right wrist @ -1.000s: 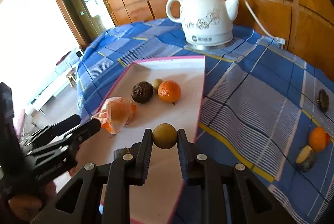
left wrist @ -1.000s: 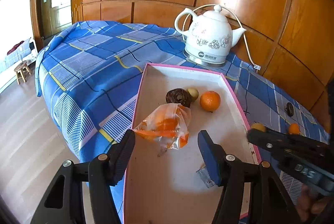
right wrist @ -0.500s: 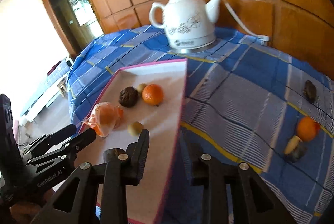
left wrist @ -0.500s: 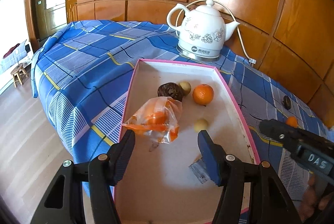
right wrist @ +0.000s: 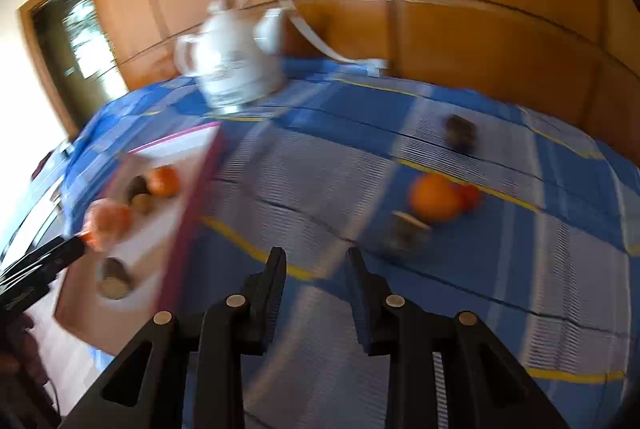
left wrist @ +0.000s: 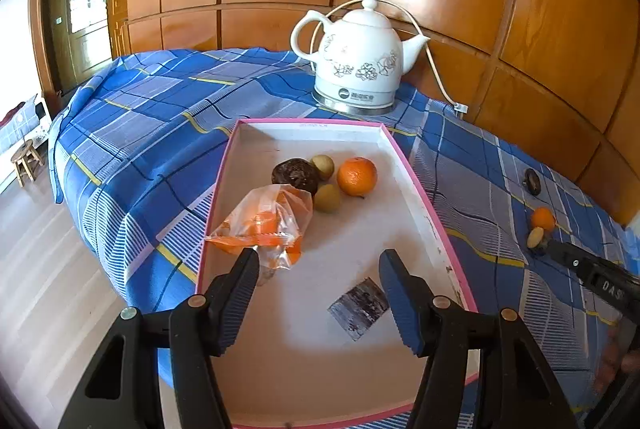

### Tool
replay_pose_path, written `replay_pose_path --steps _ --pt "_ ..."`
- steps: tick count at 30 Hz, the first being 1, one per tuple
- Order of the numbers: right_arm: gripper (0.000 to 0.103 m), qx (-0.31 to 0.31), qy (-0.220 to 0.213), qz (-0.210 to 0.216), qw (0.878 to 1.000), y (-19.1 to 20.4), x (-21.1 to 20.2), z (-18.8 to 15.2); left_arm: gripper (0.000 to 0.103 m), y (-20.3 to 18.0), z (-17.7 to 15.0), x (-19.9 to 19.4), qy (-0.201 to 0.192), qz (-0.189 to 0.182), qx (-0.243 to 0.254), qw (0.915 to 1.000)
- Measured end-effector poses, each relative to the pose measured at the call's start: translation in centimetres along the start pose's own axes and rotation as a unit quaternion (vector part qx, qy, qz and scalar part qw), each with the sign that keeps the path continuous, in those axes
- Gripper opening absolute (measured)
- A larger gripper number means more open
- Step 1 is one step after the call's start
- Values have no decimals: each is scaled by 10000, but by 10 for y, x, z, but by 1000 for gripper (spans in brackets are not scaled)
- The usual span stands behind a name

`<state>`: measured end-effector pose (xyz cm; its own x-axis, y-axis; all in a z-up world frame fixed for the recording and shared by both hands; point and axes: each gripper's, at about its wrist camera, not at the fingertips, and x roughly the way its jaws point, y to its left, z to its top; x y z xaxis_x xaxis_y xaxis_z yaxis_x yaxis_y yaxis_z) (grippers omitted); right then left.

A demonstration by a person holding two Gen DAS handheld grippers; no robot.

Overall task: Organize fruits
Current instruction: 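Withdraw the right gripper from the tray back over the table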

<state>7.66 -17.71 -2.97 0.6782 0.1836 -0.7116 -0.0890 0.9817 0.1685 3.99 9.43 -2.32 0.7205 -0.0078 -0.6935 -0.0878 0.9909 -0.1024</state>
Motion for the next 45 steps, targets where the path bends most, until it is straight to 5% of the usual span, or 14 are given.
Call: replay_pose_path --steps 16,22,32,45 --pt "35 1401 41 -1661 9761 -130 -12 -32 63 -24 -7 2 95 -105 333 9993" --pt "35 1516 55 -1764 9726 -144 -6 -45 63 -36 -6 4 122 -144 480 9987" --pt "55 1263 10 -1731 9768 -133 0 -48 64 -66 -4 5 159 -374 797 9960" --pt "62 1180 -33 -1660 9790 -130 2 -47 67 -153 5 18 531 -1337 1527 9778"
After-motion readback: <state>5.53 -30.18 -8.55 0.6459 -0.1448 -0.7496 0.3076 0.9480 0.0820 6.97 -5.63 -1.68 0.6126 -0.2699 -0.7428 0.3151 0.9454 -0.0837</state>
